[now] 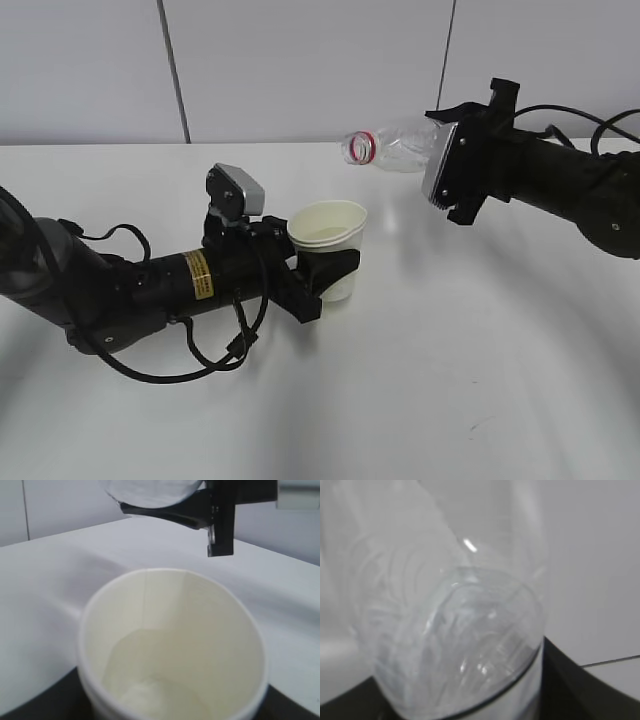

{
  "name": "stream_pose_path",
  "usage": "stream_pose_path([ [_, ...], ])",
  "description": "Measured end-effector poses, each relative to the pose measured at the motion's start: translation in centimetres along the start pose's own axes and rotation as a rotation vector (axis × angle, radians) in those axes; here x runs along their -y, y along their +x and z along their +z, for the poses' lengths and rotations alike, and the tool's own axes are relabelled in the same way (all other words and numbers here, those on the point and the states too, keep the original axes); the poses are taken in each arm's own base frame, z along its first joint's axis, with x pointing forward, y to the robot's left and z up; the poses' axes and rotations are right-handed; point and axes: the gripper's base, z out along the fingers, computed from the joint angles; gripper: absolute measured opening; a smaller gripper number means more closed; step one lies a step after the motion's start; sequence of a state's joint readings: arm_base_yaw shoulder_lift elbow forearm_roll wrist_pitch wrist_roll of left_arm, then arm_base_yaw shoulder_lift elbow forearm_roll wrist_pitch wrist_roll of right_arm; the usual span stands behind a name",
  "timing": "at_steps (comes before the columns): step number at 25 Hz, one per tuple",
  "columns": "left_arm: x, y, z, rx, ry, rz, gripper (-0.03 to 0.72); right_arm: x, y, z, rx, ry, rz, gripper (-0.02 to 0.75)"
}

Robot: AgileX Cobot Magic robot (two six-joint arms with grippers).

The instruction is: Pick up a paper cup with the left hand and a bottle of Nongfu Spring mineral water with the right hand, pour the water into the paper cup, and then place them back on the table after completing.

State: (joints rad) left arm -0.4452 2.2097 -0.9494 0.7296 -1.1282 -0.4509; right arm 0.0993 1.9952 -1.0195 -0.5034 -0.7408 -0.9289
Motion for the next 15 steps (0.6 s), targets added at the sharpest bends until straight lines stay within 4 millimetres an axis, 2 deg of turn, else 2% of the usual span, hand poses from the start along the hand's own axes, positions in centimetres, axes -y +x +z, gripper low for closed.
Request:
stream_pose_path([
  [15,-0.43,-0.20,-0.01,0.023,-0.047,-0.025,0.396,-0.37,0.24,-0.06,-0.035,-0.023,0.609,0.396],
])
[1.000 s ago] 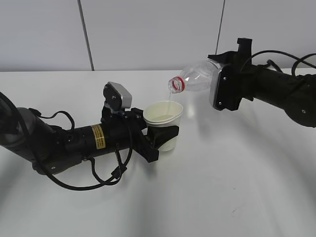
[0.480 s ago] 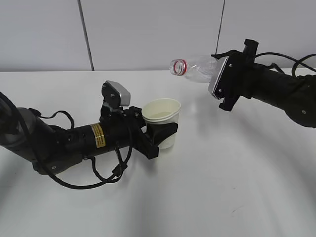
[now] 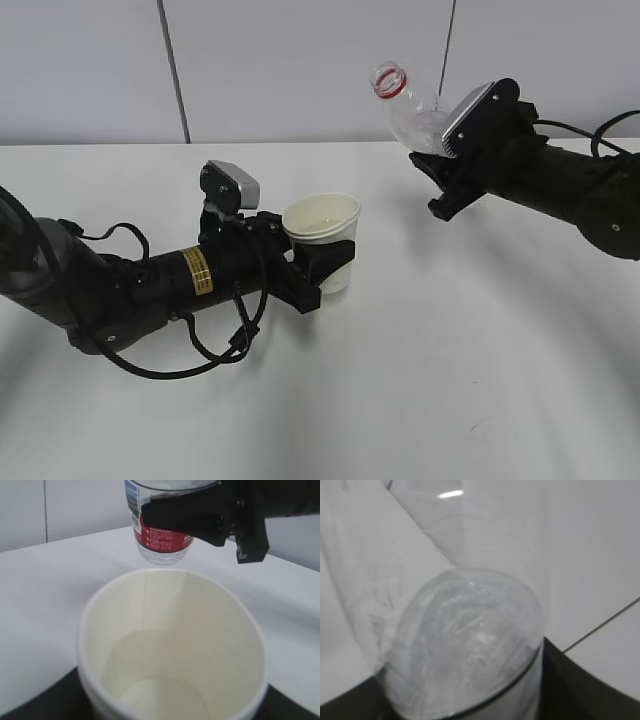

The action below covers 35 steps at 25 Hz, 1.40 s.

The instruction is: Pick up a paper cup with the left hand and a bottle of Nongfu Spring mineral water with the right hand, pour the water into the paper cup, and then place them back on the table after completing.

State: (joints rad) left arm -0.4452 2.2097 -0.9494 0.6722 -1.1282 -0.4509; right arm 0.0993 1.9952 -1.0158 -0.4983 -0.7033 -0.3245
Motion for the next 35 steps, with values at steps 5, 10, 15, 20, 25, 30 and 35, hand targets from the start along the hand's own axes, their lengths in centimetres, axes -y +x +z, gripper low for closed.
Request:
stream_pose_path([
  [5,0.0,0.0,0.0,0.002,-0.004,-0.002,0.396,0.0,0.1,0.0,-0.007,-0.001,0.243,0.396],
  [10,-0.9,-0.1,-0.4,0.007,-0.027,-0.005,0.396,0.0,0.1,0.0,-0.008,0.000,0.452,0.396],
  [15,-2.8,-0.4,-1.5,0.018,-0.082,-0.012,0.396,0.0,0.1,0.0,-0.009,0.001,0.575,0.396],
  [20,-4.7,-0.6,-2.8,0.030,-0.138,-0.015,0.396,0.0,0.1,0.0,-0.007,0.000,0.646,0.396],
  [25,-6.4,-0.7,-4.0,0.027,-0.194,0.019,0.396,0.0,-0.1,0.0,0.014,0.000,0.657,0.396],
  [30,-7.7,-0.7,-5.1,0.010,-0.247,0.068,0.396,0.0,-0.1,0.0,0.014,0.000,0.671,0.396],
  [35,-9.2,-0.7,-6.2,-0.003,-0.321,0.068,0.396,0.0,-0.1,0.0,0.014,0.000,0.676,0.396],
])
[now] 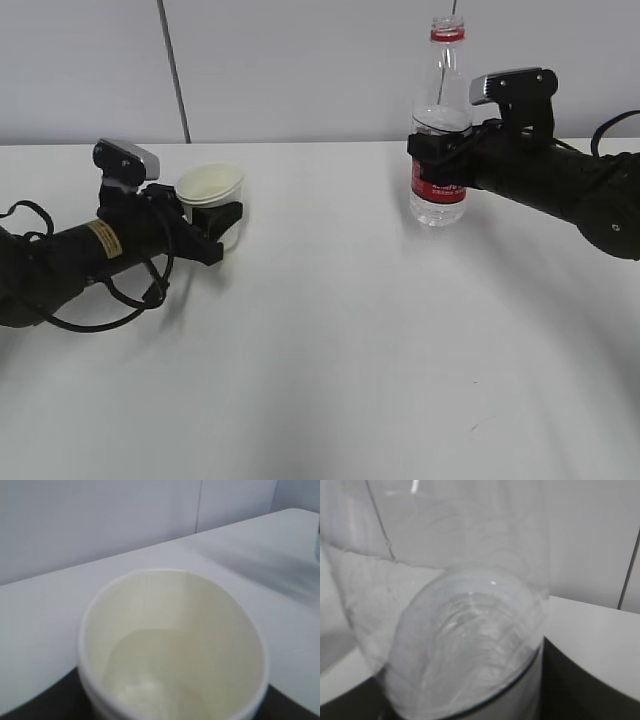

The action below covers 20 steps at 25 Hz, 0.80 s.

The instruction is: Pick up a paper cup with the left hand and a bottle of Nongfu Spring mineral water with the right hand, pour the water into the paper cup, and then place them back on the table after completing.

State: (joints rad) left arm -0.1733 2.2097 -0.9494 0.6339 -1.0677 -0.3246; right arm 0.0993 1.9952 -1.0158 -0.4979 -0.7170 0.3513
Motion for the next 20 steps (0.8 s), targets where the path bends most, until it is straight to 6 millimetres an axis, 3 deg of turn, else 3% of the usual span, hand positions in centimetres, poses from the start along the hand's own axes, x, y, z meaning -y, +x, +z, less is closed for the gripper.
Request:
stream_pose_path([
  [9,-2.2,-0.1,-0.7,0.021,-0.134,0.013,0.396,0.0,-0.1,0.0,0.015,-0.005,0.017,0.395],
  [20,-2.8,0.7,-0.7,-0.024,-0.200,-0.013,0.396,-0.1,-0.2,0.0,0.027,-0.011,0.023,0.395],
])
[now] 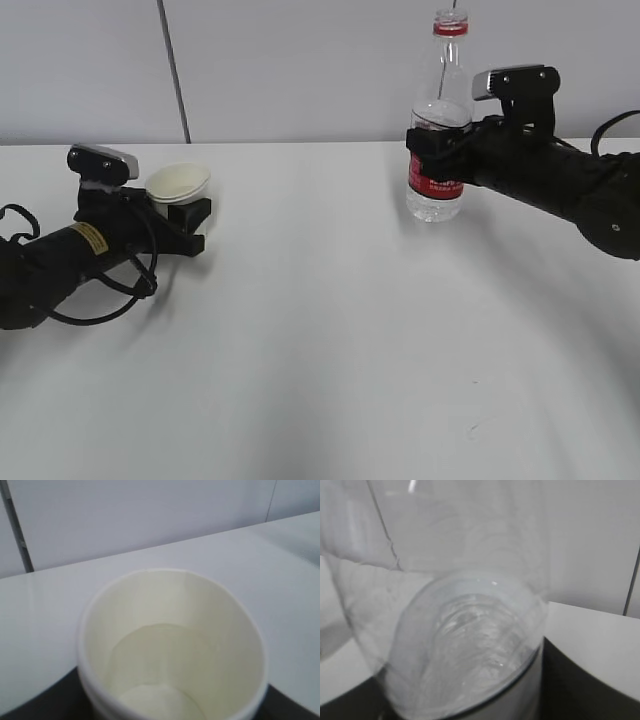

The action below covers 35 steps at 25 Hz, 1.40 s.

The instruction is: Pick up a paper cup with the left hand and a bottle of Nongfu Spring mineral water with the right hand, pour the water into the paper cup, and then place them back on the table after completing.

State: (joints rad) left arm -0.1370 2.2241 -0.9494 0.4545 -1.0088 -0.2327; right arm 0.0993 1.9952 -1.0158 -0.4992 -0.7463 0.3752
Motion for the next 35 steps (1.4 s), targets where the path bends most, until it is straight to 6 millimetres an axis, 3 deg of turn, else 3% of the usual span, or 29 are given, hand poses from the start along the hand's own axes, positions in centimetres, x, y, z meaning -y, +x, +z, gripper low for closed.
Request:
stream_pose_path([
  [13,-0.1,1.0,0.2,0.045,0.000,-0.028,0.401,-0.1,-0.1,0.0,0.014,-0.008,0.000,0.395],
  [21,-0.2,1.1,0.2,0.046,-0.010,-0.032,0.537,-0.1,-0.1,0.0,0.014,-0.008,0.001,0.395],
  [24,-0.1,1.2,0.0,0.046,-0.017,-0.040,0.553,-0.1,-0.1,0.0,0.014,-0.008,0.001,0.395],
  [35,1.2,1.2,-3.7,0.012,-0.035,-0.081,0.558,-0.1,-0.1,0.0,0.015,-0.008,0.001,0.395],
])
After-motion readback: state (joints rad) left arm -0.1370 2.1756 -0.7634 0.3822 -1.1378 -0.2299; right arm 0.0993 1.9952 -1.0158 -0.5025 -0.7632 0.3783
